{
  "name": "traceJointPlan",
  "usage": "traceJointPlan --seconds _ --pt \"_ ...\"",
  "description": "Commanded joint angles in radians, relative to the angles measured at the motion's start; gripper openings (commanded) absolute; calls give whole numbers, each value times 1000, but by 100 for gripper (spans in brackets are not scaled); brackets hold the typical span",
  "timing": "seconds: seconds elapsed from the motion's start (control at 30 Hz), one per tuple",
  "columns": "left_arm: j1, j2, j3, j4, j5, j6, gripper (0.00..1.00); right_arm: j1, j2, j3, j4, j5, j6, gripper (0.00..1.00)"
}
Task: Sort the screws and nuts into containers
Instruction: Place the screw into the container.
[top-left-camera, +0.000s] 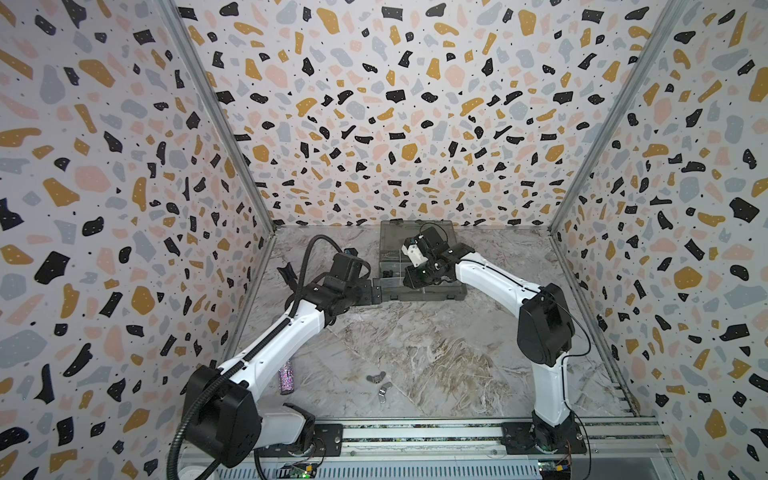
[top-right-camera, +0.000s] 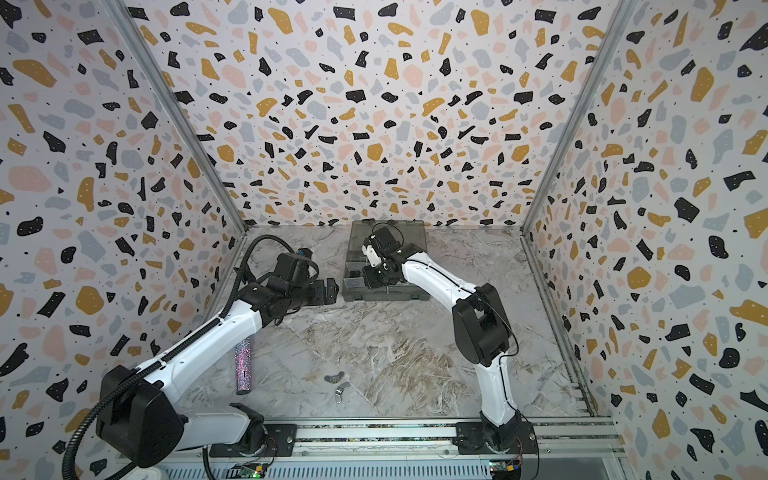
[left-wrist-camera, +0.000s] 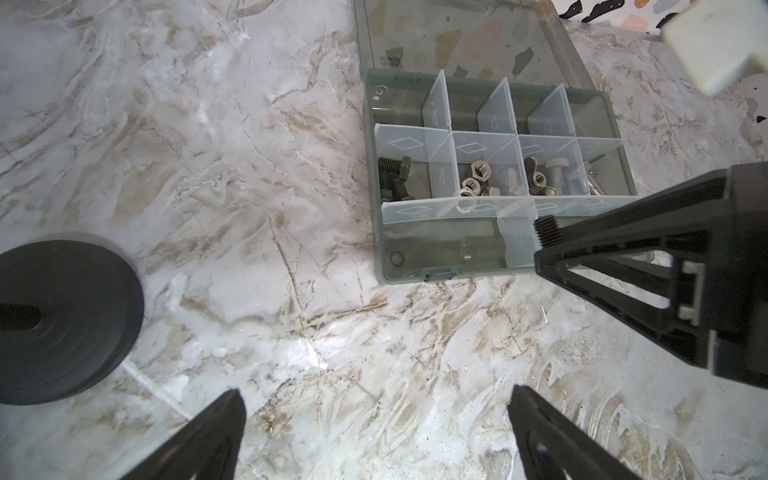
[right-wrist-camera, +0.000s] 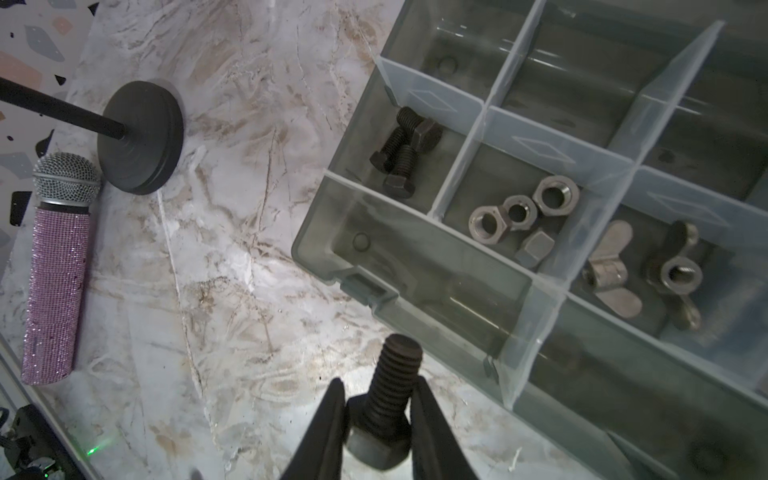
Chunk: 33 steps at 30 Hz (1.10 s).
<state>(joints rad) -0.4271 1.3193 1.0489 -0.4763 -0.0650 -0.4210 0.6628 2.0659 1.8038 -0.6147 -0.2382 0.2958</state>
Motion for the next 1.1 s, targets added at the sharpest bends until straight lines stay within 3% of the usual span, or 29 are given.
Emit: traceJointPlan --seconds 0.0,0.93,1.07 --pt "16 0 38 -22 -12 30 99 -7 23 84 -14 -29 -6 26" --pt "90 23 29 -33 24 71 100 -62 332 430 -17 -162 4 28" --pt "93 50 30 -34 40 73 100 -62 356 449 -16 -175 6 34"
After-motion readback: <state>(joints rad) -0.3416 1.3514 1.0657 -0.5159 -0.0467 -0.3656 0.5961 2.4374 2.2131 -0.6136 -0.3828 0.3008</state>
